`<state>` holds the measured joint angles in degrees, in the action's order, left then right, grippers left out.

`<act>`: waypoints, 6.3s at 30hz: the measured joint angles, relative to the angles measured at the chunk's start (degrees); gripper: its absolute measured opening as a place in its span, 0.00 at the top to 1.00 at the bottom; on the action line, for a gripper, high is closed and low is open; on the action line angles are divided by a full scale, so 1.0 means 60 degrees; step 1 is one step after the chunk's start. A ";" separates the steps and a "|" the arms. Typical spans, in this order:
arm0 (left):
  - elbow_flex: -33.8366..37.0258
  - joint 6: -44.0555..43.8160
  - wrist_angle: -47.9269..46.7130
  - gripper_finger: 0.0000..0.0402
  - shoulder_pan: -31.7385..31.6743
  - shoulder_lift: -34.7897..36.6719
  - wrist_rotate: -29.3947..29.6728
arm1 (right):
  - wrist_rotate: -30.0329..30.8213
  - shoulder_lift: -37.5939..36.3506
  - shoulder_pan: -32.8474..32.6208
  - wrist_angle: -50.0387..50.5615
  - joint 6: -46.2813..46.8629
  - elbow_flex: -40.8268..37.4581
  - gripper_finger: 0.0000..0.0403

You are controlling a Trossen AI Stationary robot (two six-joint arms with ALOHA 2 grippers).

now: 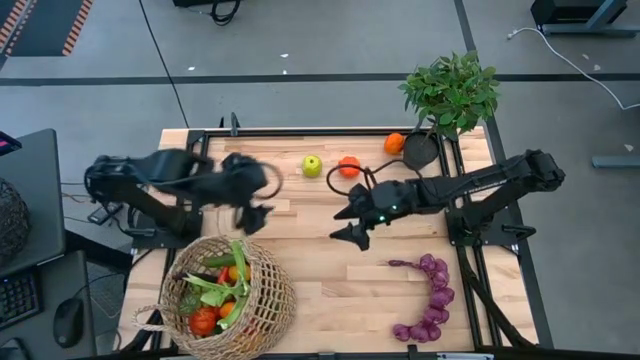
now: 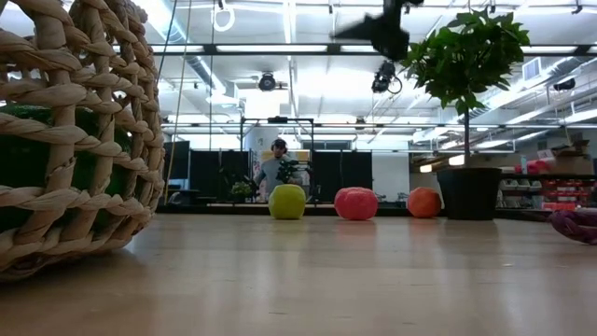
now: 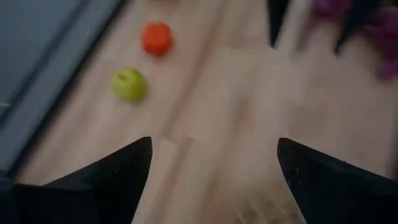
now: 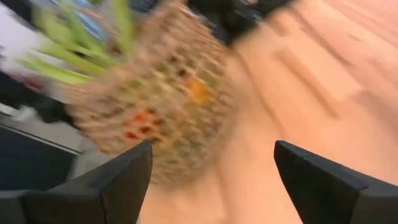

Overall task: Build produce basket
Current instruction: Put the apple into the basket

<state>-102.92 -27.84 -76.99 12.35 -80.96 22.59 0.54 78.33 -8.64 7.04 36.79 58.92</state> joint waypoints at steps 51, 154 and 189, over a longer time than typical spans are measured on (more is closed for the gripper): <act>0.1941 0.3365 0.5661 0.12 -0.5713 -0.3757 -0.3315 | 0.1811 0.0738 0.2492 0.4630 0.0653 -0.0288 0.13; 0.3148 -0.2044 0.0911 0.23 0.1509 0.4298 -0.4804 | 0.4007 0.2083 -0.3900 -0.1027 0.7663 -0.0274 0.13; 0.3163 -0.3297 -0.2162 0.22 0.3473 0.2386 -0.5269 | 0.4731 0.4694 -0.4845 0.2920 0.6108 0.4238 0.13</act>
<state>-83.94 -47.62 -89.96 33.19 -66.64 -9.03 28.92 106.50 -37.71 24.56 73.44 84.35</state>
